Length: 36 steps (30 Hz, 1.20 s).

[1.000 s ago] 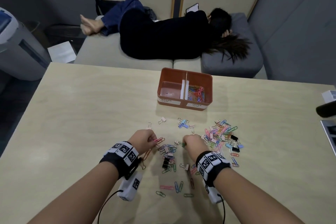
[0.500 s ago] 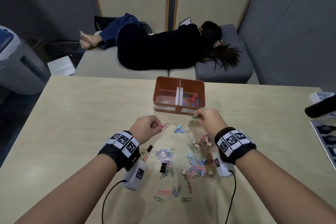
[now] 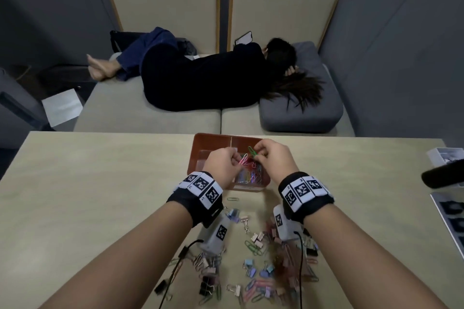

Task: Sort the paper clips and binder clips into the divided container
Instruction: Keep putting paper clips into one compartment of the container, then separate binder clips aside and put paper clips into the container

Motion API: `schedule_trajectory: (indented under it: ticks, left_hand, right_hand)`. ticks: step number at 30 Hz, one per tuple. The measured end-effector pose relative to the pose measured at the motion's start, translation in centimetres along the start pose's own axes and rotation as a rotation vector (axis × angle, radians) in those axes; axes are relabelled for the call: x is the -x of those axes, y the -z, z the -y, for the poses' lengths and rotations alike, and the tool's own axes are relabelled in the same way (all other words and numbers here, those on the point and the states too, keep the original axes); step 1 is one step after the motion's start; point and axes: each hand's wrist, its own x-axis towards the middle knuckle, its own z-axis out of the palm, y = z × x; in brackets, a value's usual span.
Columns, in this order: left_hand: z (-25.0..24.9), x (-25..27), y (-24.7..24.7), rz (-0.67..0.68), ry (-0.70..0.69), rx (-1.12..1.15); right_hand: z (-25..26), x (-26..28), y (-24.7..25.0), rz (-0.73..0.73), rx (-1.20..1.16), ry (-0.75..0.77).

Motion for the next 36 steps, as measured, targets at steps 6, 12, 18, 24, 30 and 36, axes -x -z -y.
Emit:
schedule_trajectory:
  ticks: [6, 12, 18, 24, 30, 36]
  left_hand:
    - [0.7, -0.6, 0.2, 0.06, -0.067, -0.071]
    - [2.7, 3.3, 3.0, 0.065, -0.119, 0.063]
    - [8.7, 9.2, 3.1, 0.091, 0.01, 0.05]
    - [14.8, 14.1, 1.3, 0.201, 0.179, -0.081]
    - [18.0, 16.4, 0.2, 0.221, 0.323, -0.258]
    - [18.1, 16.5, -0.6, 0.198, 0.287, -0.456]
  right_hand:
    - [-1.0, -0.2, -0.1, -0.033, -0.009, 0.057]
    - [-0.5, 5.2, 0.8, 0.124, -0.126, 0.182]
    - [-2.0, 9.1, -3.8, 0.408, 0.036, 0.164]
    - [-3.0, 9.6, -7.7, 0.328, 0.211, 0.152]
    - [-3.0, 8.5, -9.5, 0.327, 0.323, 0.091]
    - [-3.1, 7.4, -10.4, 0.297, 0.406, 0.084]
